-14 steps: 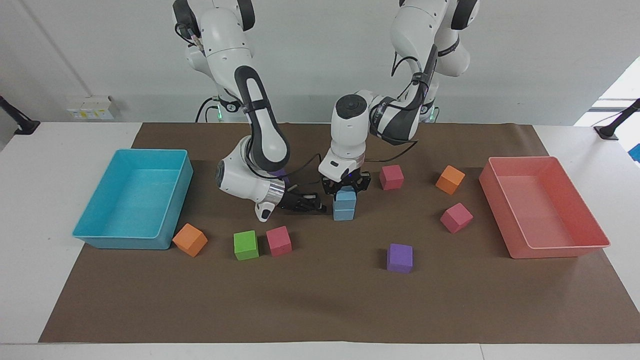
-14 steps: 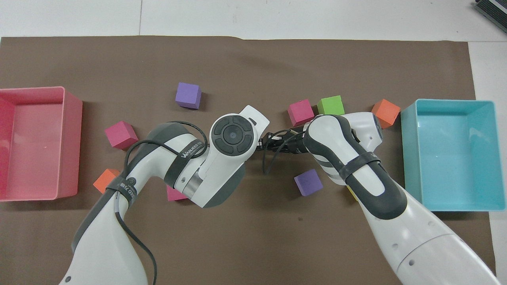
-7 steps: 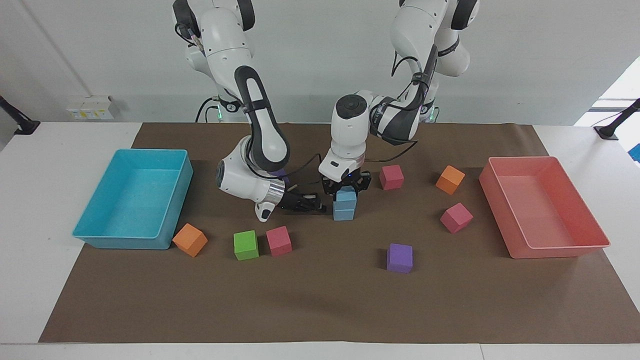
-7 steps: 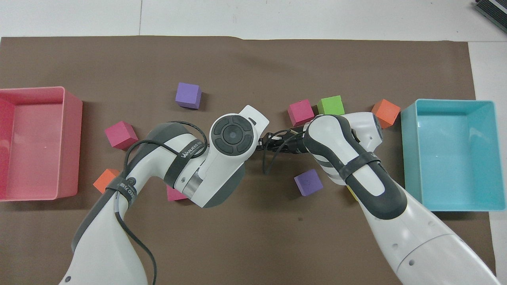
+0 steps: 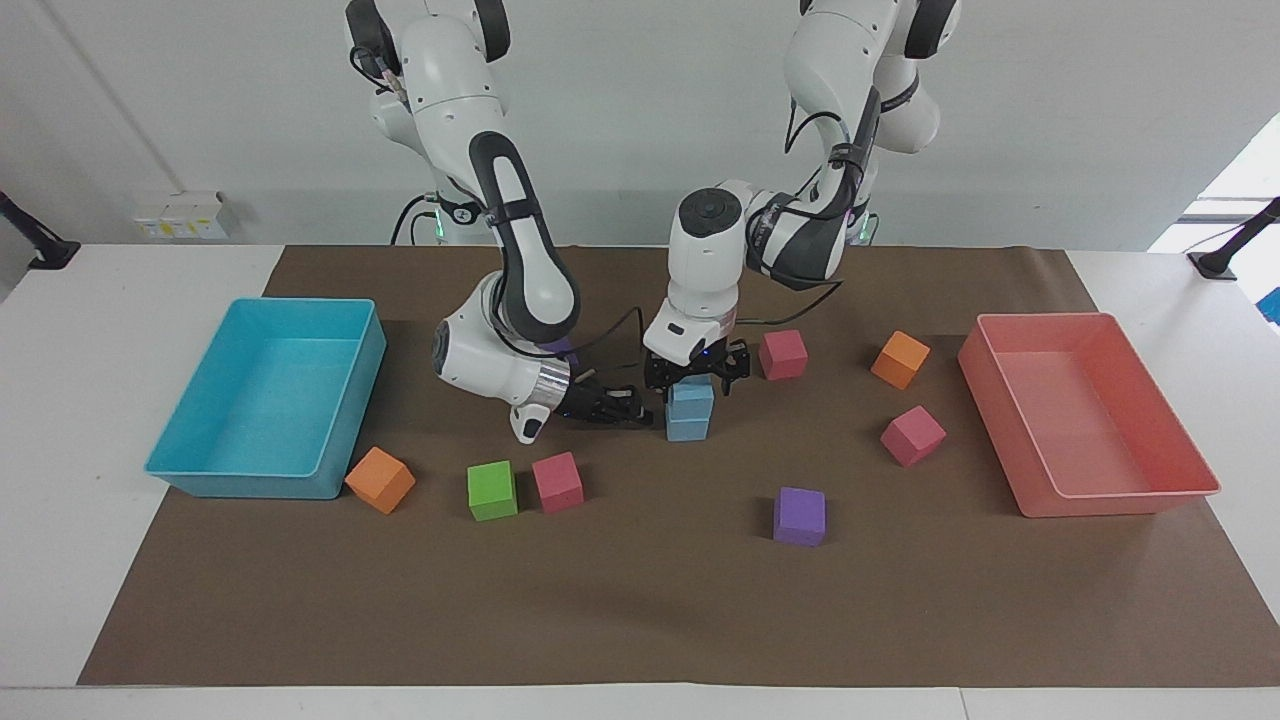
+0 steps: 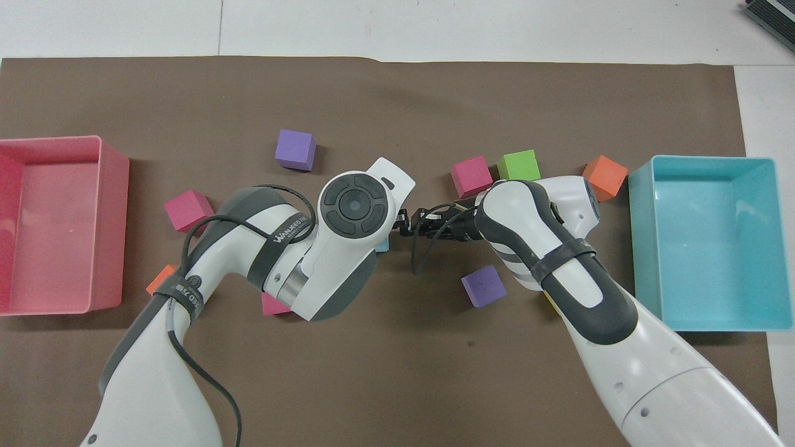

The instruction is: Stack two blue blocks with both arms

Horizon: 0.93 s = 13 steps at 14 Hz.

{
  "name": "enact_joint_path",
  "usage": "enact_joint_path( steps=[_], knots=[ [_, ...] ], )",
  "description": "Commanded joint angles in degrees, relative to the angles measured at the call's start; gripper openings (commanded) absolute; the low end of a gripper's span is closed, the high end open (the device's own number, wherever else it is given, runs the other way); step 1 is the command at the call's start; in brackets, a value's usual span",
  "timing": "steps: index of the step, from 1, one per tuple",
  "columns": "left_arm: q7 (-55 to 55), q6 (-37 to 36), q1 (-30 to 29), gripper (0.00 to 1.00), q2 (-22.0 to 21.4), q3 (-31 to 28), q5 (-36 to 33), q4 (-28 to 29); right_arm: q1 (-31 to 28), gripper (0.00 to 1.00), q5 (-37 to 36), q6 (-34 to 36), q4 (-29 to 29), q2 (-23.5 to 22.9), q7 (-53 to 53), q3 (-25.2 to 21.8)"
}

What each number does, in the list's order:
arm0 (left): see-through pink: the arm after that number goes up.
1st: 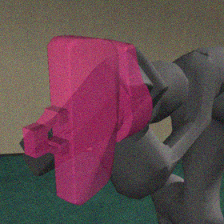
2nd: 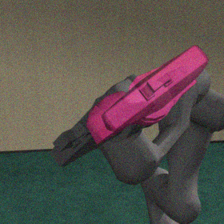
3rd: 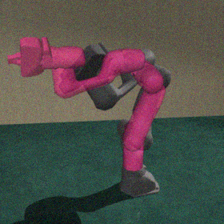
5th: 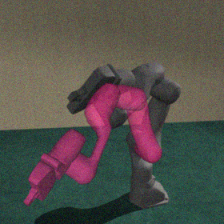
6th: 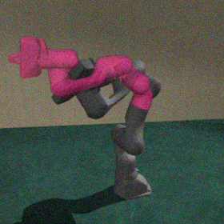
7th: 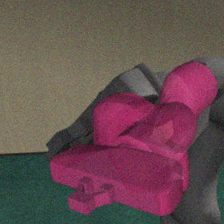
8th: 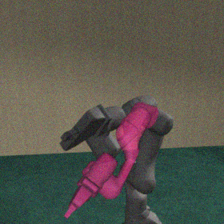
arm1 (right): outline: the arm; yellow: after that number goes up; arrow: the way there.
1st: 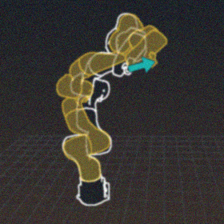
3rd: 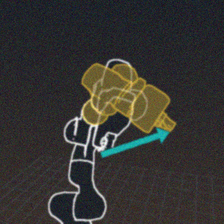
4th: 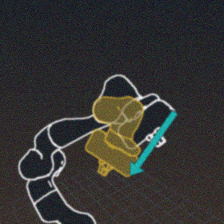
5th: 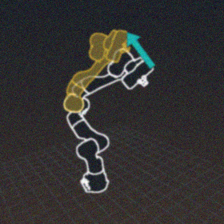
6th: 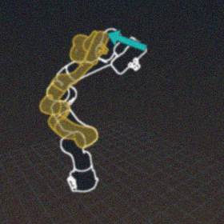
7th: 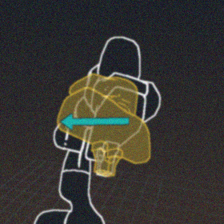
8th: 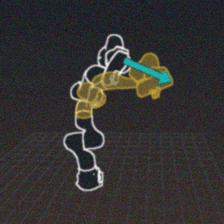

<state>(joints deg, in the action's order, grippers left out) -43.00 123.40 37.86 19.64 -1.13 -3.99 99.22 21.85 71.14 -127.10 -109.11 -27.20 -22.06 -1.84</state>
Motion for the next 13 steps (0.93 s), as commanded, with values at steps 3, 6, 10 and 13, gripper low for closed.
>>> enact_joint_path(
  steps=[3, 6, 10, 13],
  knots=[
    [7.7, -4.4, -5.3, 1.00, -9.9, 0.2, -1.1, 5.4, 0.2, 0.00, 1.1, -1.9, -0.5, 0.6, -3.2, 0.4],
    [16.2, -4.0, -9.1, 1.00, -19.4, 0.2, -0.8, 14.3, -0.5, 0.00, -1.4, -1.2, 0.2, 1.3, -3.6, 0.3],
    [27.5, -4.4, -15.1, 1.00, -26.0, 0.2, -0.6, 20.8, -0.6, 0.00, -6.4, -1.7, 0.3, 3.9, -2.9, -0.2],
    [36.0, -6.9, -19.8, 1.00, -28.4, -0.2, 0.2, 21.2, -1.4, 0.00, -12.7, -1.9, 0.6, 5.0, -2.6, -1.1]
  ],
)
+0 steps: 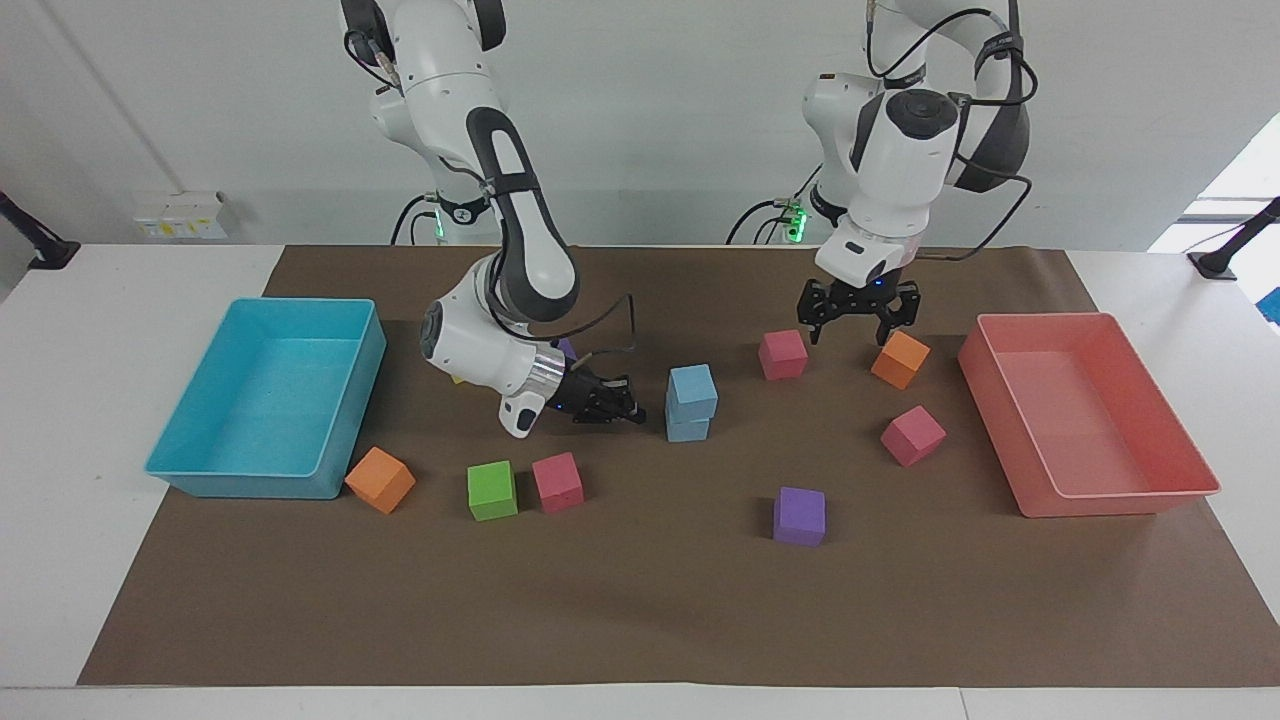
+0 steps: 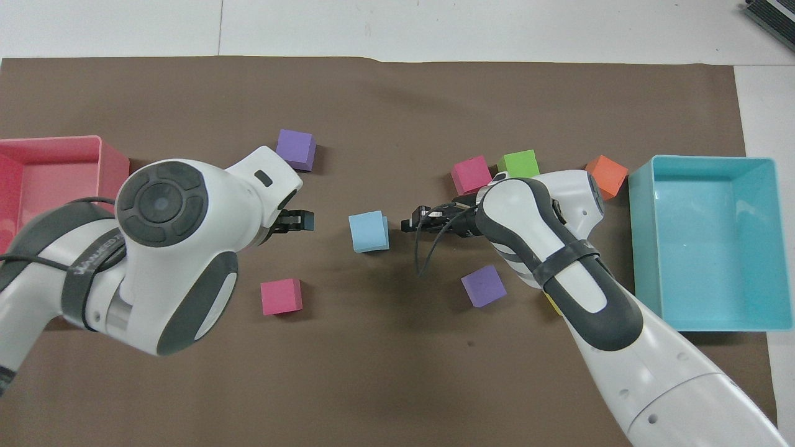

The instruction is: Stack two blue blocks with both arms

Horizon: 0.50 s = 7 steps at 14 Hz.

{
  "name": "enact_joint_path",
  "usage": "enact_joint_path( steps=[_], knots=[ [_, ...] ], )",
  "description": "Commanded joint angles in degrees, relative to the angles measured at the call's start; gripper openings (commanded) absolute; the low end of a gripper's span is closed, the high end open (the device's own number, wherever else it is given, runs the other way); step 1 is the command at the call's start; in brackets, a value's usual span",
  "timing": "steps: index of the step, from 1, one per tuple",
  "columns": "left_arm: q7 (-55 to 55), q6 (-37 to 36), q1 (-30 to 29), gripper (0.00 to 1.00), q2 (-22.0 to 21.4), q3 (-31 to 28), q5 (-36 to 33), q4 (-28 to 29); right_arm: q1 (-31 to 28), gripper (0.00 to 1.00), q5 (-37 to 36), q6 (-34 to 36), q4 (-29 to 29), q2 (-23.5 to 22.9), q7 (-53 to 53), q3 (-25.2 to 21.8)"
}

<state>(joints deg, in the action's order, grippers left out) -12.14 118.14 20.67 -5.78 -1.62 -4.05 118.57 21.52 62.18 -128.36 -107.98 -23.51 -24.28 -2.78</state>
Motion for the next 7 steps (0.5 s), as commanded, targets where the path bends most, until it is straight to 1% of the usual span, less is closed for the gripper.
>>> enact_joint_path(
  steps=[1, 3, 4, 6, 7],
  knots=[
    [8.7, -2.9, -4.0, 1.00, -3.1, -0.3, 1.1, 1.1, -1.2, 0.00, -6.8, -0.7, -0.3, 2.0, -0.1, -0.2],
    [15.2, -7.4, -7.5, 1.00, -2.7, -0.4, 1.8, -3.2, -1.3, 0.00, -16.1, -0.6, 0.6, 3.3, 3.9, -0.5],
    [17.0, -10.6, -8.6, 1.00, -2.3, -0.5, 1.8, -6.0, -1.3, 0.17, -21.9, -0.4, 1.4, 3.8, 6.8, -0.6],
    [18.3, -16.6, -12.3, 1.00, -0.6, -0.5, 1.8, -12.6, -1.3, 0.64, -32.2, 0.2, 2.5, 5.0, 11.3, -0.6],
    [20.2, -18.6, -13.1, 1.00, 0.3, -0.5, 1.9, -16.1, -1.3, 0.82, -34.6, 0.2, 2.5, 5.6, 11.8, -0.6]
  ],
)
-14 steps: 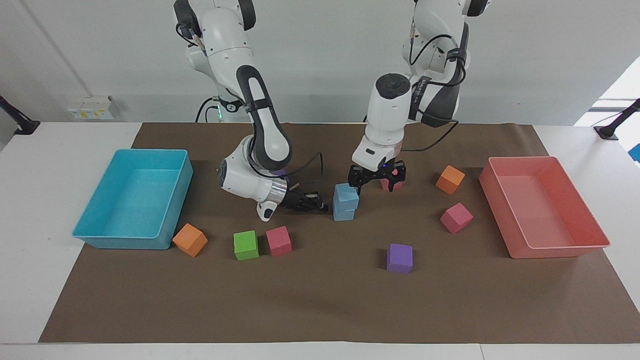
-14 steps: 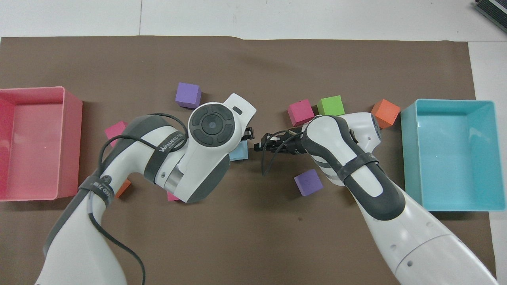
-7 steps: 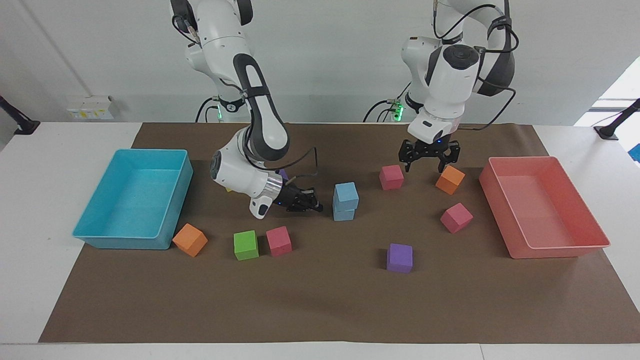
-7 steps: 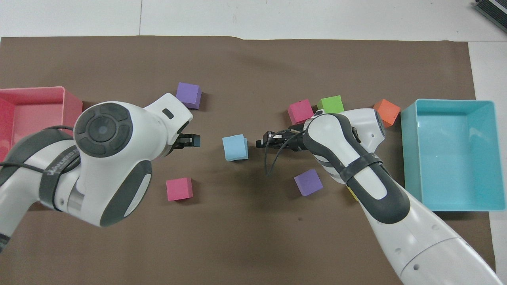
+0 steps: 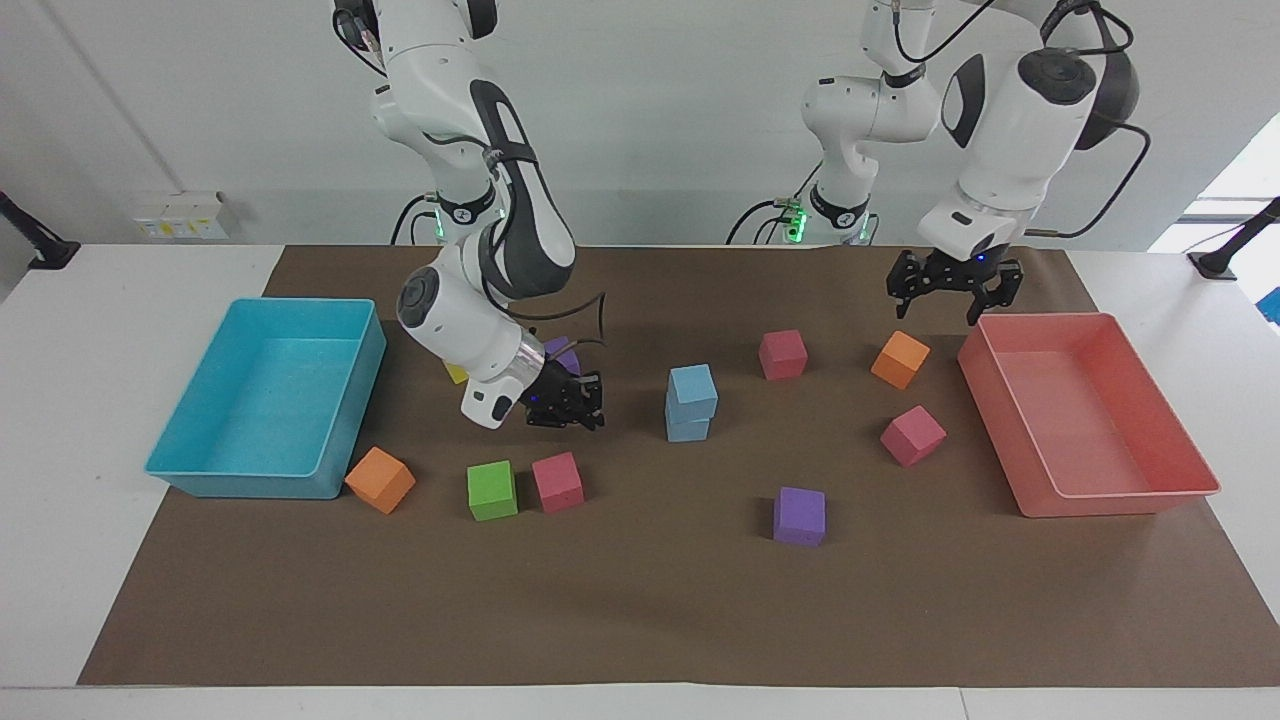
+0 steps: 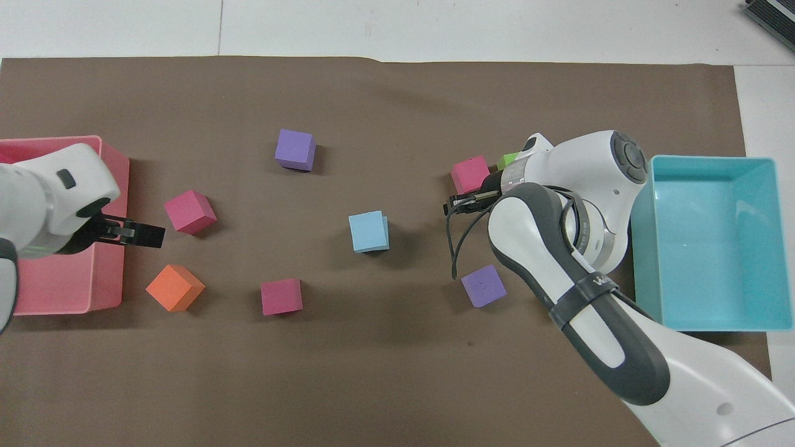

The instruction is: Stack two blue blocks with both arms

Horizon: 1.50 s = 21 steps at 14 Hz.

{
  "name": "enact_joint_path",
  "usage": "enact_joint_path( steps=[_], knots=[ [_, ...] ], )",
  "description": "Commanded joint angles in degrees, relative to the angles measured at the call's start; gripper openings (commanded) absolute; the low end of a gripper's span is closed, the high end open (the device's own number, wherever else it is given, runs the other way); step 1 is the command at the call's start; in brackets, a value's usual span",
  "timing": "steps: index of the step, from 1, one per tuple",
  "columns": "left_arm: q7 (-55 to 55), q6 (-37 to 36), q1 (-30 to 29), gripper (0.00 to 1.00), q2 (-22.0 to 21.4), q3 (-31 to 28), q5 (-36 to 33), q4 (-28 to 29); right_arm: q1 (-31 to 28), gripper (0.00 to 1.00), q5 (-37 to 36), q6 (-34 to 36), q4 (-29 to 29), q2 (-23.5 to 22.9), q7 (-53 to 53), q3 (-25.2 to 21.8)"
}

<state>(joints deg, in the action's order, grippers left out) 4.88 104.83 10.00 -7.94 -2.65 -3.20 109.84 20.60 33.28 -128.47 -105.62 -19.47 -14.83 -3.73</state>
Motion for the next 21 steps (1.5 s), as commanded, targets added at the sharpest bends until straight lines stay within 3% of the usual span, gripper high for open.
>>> enact_joint_path(
  steps=[1, 4, 6, 11, 16, 21],
  knots=[
    [4.7, -7.8, -3.2, 1.00, 3.8, 0.5, 1.0, -11.0, -0.4, 1.00, -6.9, 0.4, 0.2, 2.1, 2.4, 0.3],
    [5.0, -16.6, -6.0, 1.00, 9.1, 0.4, 3.9, -22.8, -2.3, 1.00, -13.6, 2.4, 0.2, 4.3, 2.9, 0.2],
    [5.0, -20.2, -6.5, 1.00, 11.0, 0.4, 4.4, -27.0, -3.4, 1.00, -19.0, 4.8, 1.1, 5.7, 6.6, 0.2],
    [4.1, -20.4, -6.5, 1.00, 8.6, 0.3, 4.3, -24.5, -6.2, 1.00, -28.8, 15.1, 8.6, 6.5, 14.3, 0.1],
    [3.7, -20.6, -6.6, 1.00, 8.4, 0.3, 4.3, -24.0, -12.3, 1.00, -29.2, 20.0, 8.8, 10.2, 14.6, 0.1],
    [0.7, -20.0, -6.6, 1.00, 7.2, 0.3, 4.4, -22.1, -13.4, 1.00, -34.9, 23.1, 8.8, 15.4, 16.4, -0.2]
  ],
)
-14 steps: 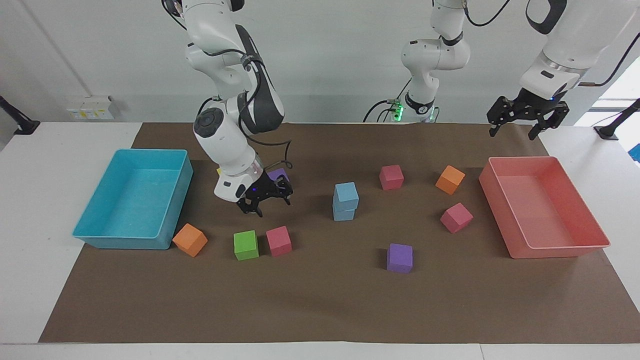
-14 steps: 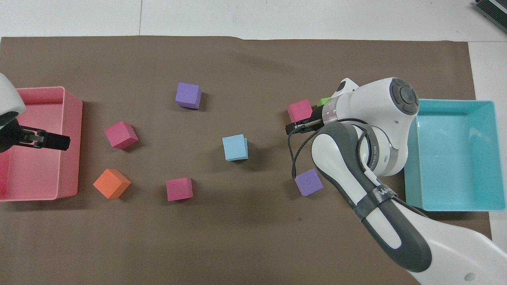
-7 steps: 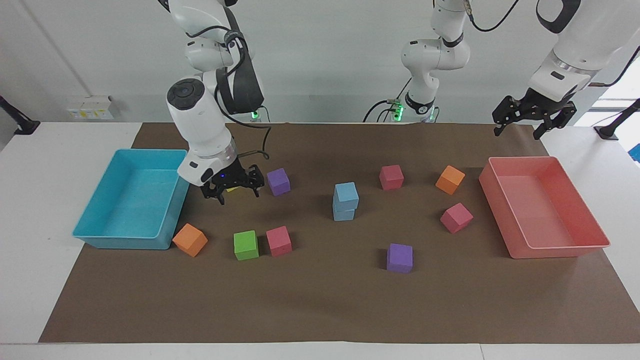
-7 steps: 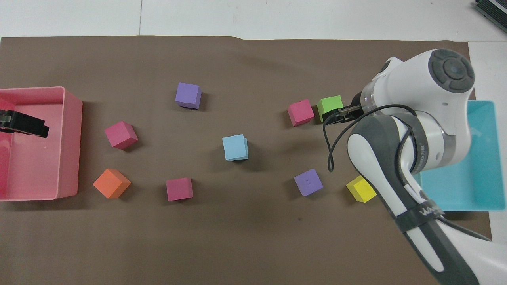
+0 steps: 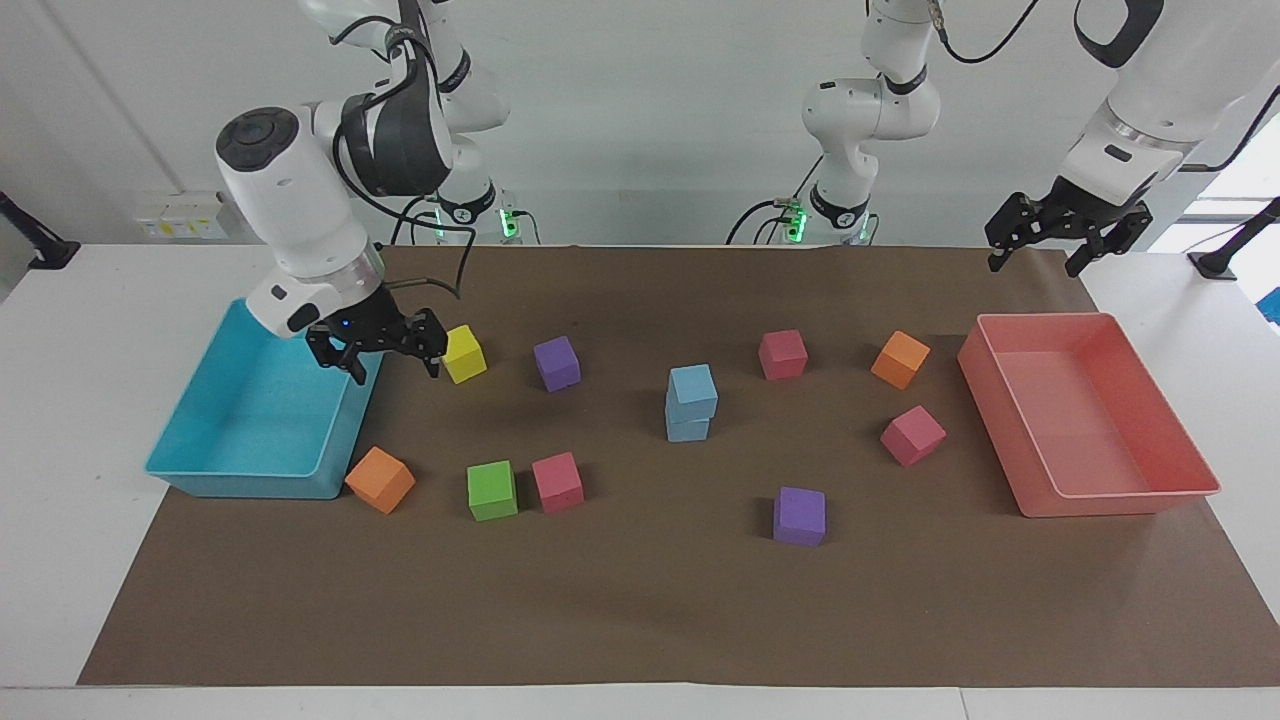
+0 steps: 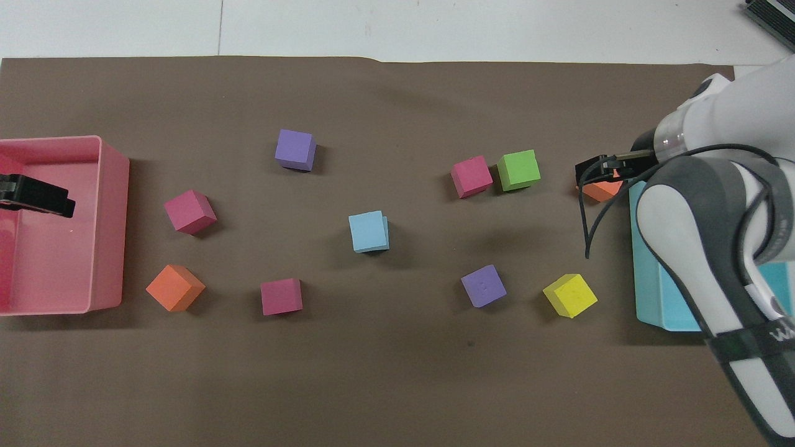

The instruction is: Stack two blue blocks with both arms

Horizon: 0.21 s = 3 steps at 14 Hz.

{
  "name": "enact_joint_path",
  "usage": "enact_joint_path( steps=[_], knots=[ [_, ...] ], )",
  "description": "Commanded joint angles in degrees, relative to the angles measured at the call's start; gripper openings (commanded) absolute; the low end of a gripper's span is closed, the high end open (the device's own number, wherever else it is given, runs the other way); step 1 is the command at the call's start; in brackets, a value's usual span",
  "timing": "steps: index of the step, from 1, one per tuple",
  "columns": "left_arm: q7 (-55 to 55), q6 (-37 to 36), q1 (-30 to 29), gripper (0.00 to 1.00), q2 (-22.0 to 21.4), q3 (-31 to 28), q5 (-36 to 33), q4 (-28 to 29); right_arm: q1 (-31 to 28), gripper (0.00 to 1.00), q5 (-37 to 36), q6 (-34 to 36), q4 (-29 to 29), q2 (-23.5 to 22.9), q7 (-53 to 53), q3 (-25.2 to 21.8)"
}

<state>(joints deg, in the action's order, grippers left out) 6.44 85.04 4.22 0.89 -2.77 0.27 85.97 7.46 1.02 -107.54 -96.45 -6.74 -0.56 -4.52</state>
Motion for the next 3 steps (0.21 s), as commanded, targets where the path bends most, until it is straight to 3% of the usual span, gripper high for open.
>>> enact_joint_path(
  steps=[1, 3],
  knots=[
    [-0.8, -0.2, -0.8, 1.00, -1.6, 0.4, 1.0, 1.7, -0.3, 1.00, -2.8, 3.0, -0.4, 3.9, 2.1, 0.5],
    [-0.8, -0.2, -0.8, 1.00, -1.7, 0.3, 0.9, 1.8, -0.6, 1.00, -3.8, 5.2, -0.3, 5.9, 2.1, 0.3]
  ],
)
